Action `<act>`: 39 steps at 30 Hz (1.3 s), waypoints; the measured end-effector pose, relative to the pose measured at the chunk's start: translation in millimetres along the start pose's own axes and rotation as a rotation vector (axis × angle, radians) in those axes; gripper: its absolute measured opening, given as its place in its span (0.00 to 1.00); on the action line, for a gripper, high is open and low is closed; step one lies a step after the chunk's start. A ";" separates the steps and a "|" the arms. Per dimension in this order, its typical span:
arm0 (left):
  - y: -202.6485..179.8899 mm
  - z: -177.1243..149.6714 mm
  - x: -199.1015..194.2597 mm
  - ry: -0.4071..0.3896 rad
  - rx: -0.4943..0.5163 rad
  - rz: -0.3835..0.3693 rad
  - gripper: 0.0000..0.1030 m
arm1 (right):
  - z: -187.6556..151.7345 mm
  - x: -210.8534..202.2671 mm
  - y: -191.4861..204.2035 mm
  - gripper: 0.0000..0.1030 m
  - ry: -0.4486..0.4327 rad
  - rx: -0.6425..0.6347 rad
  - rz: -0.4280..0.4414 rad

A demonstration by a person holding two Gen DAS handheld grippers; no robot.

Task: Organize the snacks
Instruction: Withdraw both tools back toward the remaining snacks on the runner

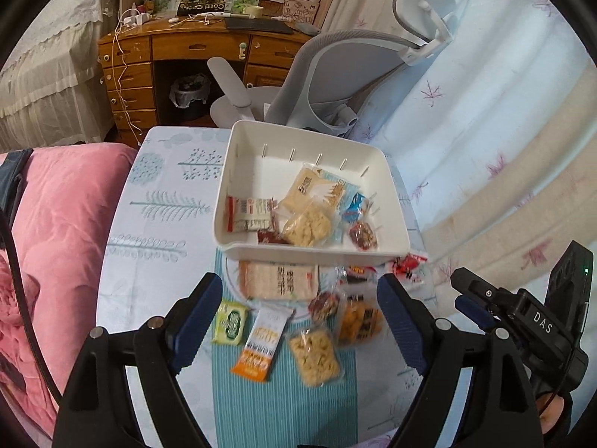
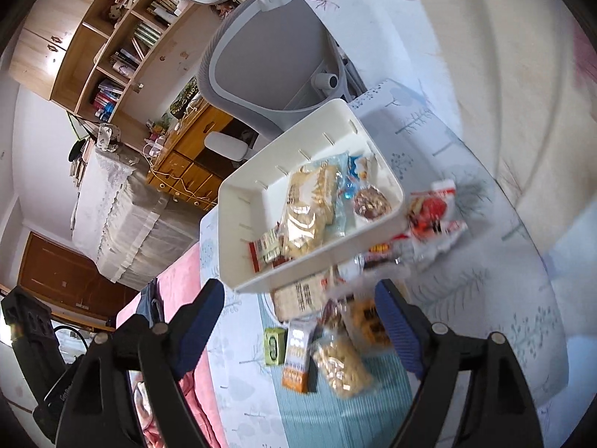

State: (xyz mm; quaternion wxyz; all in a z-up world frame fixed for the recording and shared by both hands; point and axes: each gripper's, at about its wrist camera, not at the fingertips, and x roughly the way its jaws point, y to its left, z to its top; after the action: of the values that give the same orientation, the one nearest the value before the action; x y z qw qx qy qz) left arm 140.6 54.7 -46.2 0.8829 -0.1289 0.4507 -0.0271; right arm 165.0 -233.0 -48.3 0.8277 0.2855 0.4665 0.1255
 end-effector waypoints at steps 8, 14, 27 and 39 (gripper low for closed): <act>8.7 -45.7 -24.1 0.012 0.050 -0.025 0.82 | -54.1 -26.0 2.6 0.81 -0.051 -0.008 -0.071; 11.4 -75.9 -27.6 0.049 0.069 -0.039 0.82 | -87.6 -37.2 0.8 0.81 -0.076 -0.037 -0.143; 2.3 -105.7 3.3 0.165 0.021 -0.002 0.82 | -106.9 -39.1 -20.9 0.81 -0.077 -0.128 -0.187; -31.4 -105.5 75.0 0.278 -0.142 0.115 0.87 | -60.6 9.1 -73.5 0.81 0.090 -0.241 -0.089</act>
State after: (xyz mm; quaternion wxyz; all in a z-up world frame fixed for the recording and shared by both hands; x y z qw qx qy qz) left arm 102.5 -9.3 -156.6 0.8007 -0.1599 0.5761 0.0379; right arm 114.5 -266.3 -122.3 0.8390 0.1570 0.4969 0.1567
